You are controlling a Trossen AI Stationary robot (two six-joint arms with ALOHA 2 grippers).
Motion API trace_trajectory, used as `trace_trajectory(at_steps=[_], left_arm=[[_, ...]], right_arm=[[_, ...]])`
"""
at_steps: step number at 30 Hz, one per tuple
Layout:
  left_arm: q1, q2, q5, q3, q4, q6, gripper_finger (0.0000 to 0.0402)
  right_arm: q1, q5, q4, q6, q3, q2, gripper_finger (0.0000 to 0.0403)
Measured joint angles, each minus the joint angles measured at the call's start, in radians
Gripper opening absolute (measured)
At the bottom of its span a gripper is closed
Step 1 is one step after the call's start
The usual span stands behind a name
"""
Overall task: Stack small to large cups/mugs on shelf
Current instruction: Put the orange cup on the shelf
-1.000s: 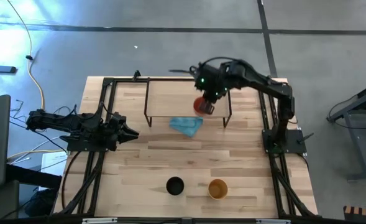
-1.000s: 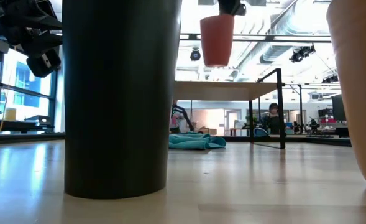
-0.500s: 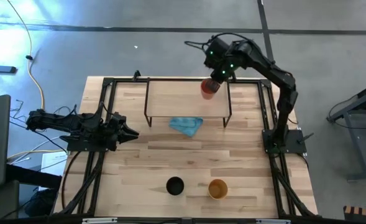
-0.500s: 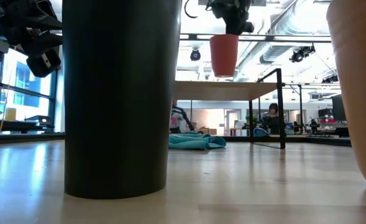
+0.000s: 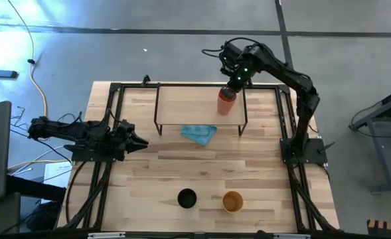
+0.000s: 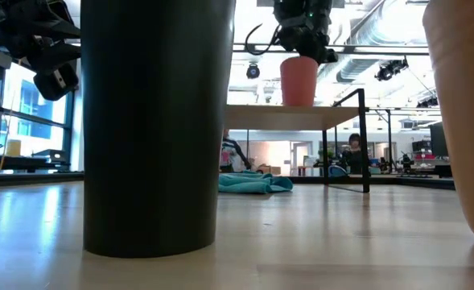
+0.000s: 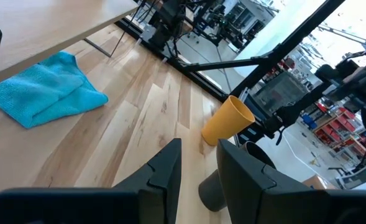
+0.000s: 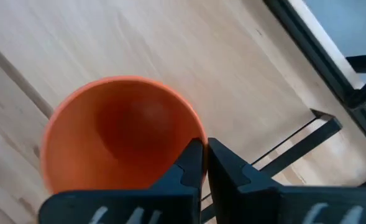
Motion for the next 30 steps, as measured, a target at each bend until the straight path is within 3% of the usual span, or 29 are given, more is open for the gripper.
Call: trace_trajectory(at_steps=[14, 30], left_arm=[[0.0, 0.0, -0.018, 0.0, 0.0, -0.001, 0.0092], [0.0, 0.0, -0.037, 0.0, 0.0, -0.001, 0.0092]], right_arm=[[-0.002, 0.08, -0.005, 0.003, -0.006, -0.06, 0.0], [-0.004, 0.038, 0.059, 0.008, -0.006, -0.071, 0.0]])
